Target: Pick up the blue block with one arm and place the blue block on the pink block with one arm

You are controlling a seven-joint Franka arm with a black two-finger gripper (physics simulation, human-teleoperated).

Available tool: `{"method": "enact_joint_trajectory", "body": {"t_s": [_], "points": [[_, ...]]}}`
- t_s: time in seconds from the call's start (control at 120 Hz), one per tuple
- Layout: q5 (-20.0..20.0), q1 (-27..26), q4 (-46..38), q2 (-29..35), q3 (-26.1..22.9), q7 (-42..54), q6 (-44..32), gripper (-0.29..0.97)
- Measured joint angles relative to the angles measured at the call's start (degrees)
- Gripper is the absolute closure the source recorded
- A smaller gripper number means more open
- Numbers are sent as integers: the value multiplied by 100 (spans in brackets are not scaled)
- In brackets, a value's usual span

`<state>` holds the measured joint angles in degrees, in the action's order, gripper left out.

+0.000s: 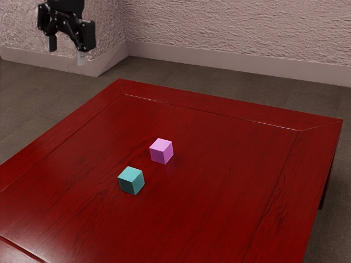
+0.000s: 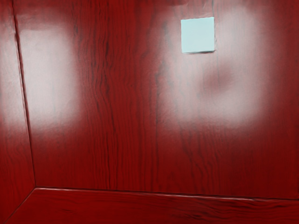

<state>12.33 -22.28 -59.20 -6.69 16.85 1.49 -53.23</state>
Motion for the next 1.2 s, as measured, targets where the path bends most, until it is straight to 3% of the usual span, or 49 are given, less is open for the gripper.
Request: {"method": "enact_joint_trajectory", "body": {"t_s": [0.267,0.758,1.2], "points": [[70,-341,-341,-29,64,67,-867,0],[-49,-329,-3685,146,457,111,-3444,0],[-549,-118,-5162,-396,624,54,-5768,0]]}}
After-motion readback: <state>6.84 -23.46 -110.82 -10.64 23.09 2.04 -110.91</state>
